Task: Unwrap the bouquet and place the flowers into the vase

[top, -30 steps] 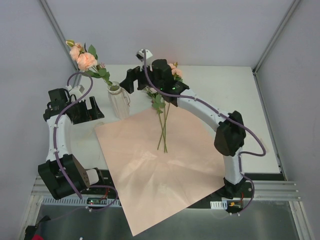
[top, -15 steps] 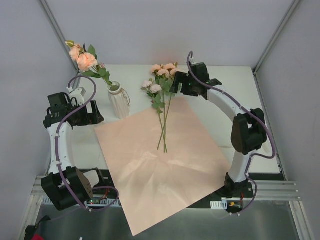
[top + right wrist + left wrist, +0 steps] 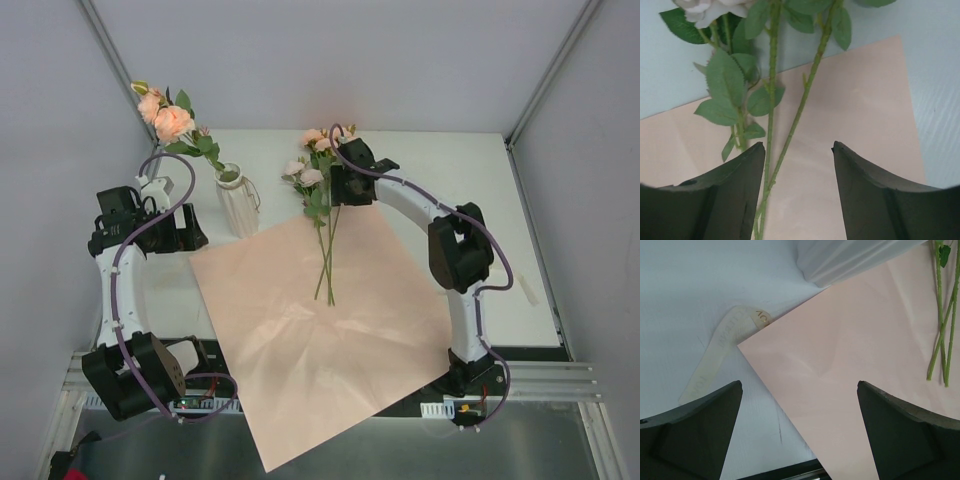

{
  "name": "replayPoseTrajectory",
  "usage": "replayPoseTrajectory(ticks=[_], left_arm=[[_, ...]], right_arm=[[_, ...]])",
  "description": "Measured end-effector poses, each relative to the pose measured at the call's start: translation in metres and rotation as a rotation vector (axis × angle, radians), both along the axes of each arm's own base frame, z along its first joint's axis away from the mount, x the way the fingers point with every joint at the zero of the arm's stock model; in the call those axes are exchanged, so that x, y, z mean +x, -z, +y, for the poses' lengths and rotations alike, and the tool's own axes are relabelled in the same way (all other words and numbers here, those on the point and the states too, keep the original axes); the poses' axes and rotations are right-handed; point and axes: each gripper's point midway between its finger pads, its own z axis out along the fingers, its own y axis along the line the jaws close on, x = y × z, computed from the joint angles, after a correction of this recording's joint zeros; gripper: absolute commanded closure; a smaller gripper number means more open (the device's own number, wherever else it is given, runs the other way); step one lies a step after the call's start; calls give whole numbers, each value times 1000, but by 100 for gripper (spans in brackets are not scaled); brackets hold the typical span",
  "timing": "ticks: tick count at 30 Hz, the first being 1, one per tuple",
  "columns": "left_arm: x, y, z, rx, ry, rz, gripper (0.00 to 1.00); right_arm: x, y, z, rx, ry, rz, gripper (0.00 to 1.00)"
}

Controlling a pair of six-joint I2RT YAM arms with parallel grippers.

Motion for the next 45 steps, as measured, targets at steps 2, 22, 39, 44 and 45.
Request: replayPoseTrajectory(ticks=[2, 22, 39, 44, 45], left_arm=[[-1, 1, 0, 2, 3, 2, 1], [-6, 23, 2, 12, 6, 46, 1], [-6, 27, 3, 17, 4, 46, 1], [-6, 28, 3, 17, 5, 47, 1], [-6, 29, 3, 16, 5, 47, 1]], right_arm=[[4, 5, -6, -14, 20, 2, 41], [12, 27, 17, 2, 27, 9, 50], [27, 56, 41, 39, 23, 48, 57], [34, 55, 34, 50, 52, 45, 59], [36, 55, 31, 51, 59, 45, 59]])
